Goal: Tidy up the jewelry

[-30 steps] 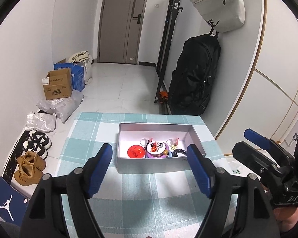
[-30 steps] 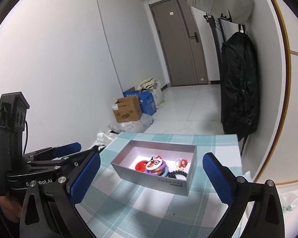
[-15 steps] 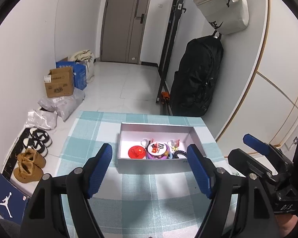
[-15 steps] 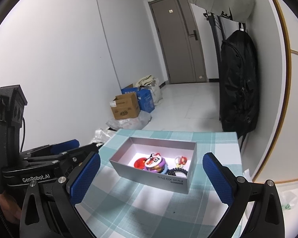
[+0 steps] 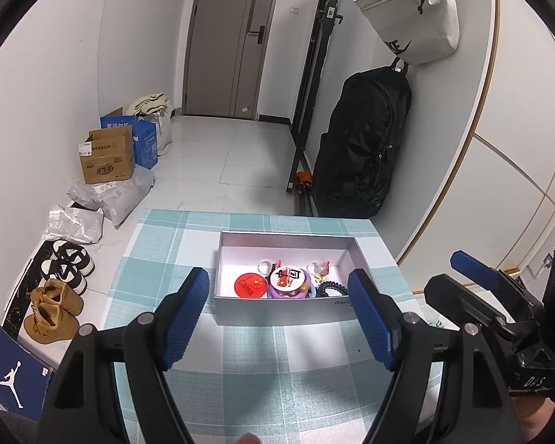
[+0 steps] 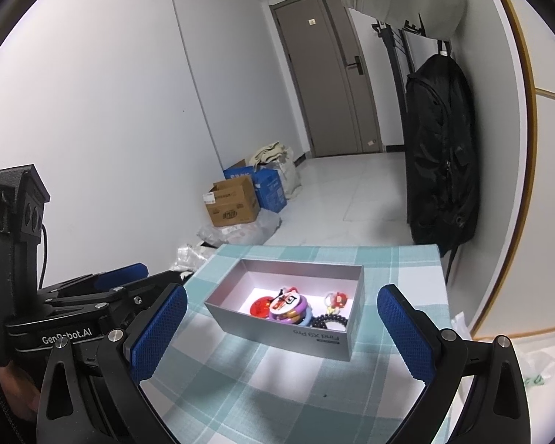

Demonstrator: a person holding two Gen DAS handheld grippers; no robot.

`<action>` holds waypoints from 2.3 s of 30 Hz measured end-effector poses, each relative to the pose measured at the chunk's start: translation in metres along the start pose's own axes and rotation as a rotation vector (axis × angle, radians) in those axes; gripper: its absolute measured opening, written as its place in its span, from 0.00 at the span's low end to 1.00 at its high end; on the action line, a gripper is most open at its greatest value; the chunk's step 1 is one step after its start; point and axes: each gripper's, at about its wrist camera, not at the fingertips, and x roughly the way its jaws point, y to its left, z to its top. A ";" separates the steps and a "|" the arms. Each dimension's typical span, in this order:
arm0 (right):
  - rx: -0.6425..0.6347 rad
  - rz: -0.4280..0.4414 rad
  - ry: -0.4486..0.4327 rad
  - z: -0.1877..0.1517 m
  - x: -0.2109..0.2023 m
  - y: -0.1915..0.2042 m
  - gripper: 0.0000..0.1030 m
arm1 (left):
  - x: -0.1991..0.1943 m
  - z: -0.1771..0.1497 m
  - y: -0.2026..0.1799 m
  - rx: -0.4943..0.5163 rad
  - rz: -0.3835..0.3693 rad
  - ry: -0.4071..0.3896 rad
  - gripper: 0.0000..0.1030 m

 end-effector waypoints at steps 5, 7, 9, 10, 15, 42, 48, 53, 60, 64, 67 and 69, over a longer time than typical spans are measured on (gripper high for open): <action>0.000 0.000 0.003 0.000 0.001 0.000 1.00 | -0.001 0.000 0.000 -0.007 0.006 0.001 0.71; 0.000 0.006 0.007 0.000 0.001 0.000 1.00 | 0.000 0.001 0.000 -0.003 0.009 0.000 0.71; -0.002 0.008 0.011 0.000 0.002 0.000 1.00 | -0.001 0.001 -0.001 0.000 0.007 -0.003 0.71; -0.003 0.007 0.014 0.000 0.002 0.000 1.00 | -0.001 0.001 -0.002 0.002 0.008 -0.004 0.71; -0.001 0.002 0.015 0.000 0.002 -0.001 1.00 | -0.001 0.001 -0.006 0.030 0.013 -0.006 0.71; 0.002 -0.016 0.023 -0.002 0.004 -0.003 1.00 | -0.004 0.002 -0.004 0.001 -0.020 -0.016 0.71; 0.003 -0.017 0.022 -0.002 0.004 -0.004 1.00 | -0.006 0.002 -0.002 -0.003 -0.036 -0.023 0.71; 0.001 -0.017 0.024 -0.001 0.004 -0.004 1.00 | -0.005 0.003 -0.002 -0.009 -0.036 -0.018 0.71; -0.001 -0.015 0.024 -0.001 0.005 -0.003 1.00 | -0.005 0.003 -0.004 -0.008 -0.040 -0.018 0.71; -0.001 -0.015 0.023 -0.001 0.004 -0.003 1.00 | -0.004 0.002 -0.005 -0.002 -0.034 -0.019 0.71; -0.002 -0.015 0.023 -0.001 0.005 -0.003 1.00 | -0.006 0.002 -0.005 -0.001 -0.021 -0.026 0.71; -0.001 -0.016 0.024 -0.001 0.006 -0.003 1.00 | -0.009 0.002 -0.005 0.000 -0.011 -0.046 0.71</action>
